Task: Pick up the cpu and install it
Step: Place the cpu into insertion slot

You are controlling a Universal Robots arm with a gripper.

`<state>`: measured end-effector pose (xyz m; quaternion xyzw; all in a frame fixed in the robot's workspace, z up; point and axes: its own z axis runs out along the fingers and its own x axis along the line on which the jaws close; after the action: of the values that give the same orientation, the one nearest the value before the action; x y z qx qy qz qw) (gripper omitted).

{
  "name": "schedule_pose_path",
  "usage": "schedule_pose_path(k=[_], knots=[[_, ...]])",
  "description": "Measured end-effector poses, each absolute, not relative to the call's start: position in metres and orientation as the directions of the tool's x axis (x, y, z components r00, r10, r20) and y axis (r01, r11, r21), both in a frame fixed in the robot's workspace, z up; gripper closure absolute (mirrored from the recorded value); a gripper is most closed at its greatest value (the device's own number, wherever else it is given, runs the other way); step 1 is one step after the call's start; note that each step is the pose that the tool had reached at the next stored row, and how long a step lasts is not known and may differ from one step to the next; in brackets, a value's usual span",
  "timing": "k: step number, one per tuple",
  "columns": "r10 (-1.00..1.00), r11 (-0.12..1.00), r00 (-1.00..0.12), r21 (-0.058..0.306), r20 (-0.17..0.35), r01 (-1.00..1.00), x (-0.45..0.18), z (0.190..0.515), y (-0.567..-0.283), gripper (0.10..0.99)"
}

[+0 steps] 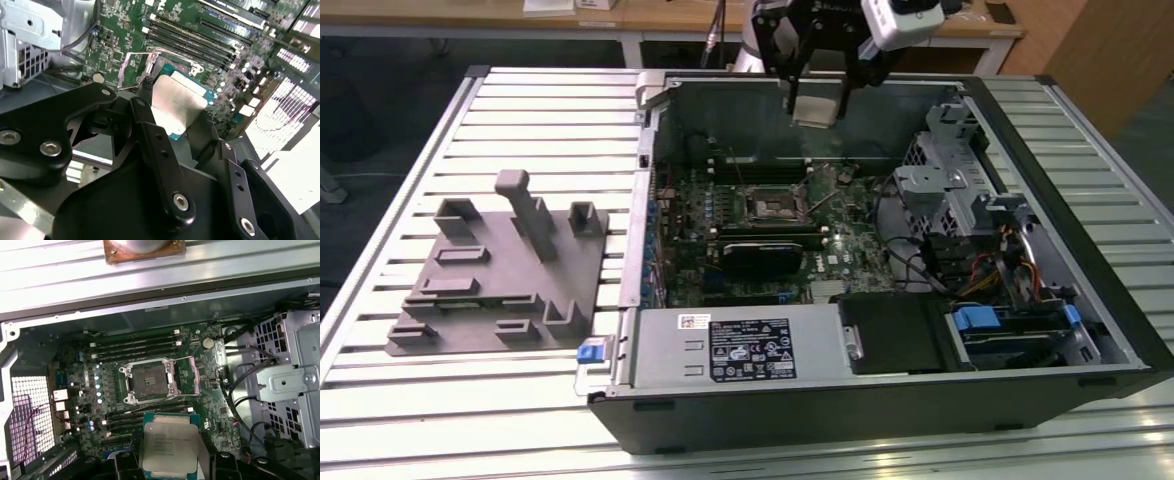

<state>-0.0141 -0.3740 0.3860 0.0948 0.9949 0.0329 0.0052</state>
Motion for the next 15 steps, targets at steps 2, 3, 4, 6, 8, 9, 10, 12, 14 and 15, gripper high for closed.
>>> schedule_pose_path(k=[2,3,4,6,8,9,10,12,14,15], knots=[[0.21,0.976,-0.978,0.067,-0.004,0.209,-0.0141,0.3858,-0.374,0.561],[0.219,0.974,-0.976,0.067,-0.004,0.218,-0.0141,0.3857,-0.374,0.561],[0.228,0.971,-0.974,0.067,-0.004,0.228,-0.0141,0.3856,-0.374,0.561],[0.25,0.966,-0.968,0.067,-0.004,0.249,-0.0141,0.3853,-0.374,0.561],[0.273,0.96,-0.962,0.067,-0.004,0.272,-0.0141,0.3851,-0.3739,0.561],[0.285,0.957,-0.959,0.067,-0.004,0.284,-0.0141,0.385,-0.3738,0.561],[0.296,0.953,-0.955,0.067,-0.004,0.295,-0.0141,0.3849,-0.3738,0.561],[0.319,0.946,-0.948,0.067,-0.004,0.318,-0.0141,0.3847,-0.3738,0.561],[0.343,0.937,-0.939,0.067,-0.004,0.342,-0.0141,0.3845,-0.3737,0.561],[0.354,0.933,-0.935,0.067,-0.004,0.353,-0.0141,0.3844,-0.3737,0.561]])
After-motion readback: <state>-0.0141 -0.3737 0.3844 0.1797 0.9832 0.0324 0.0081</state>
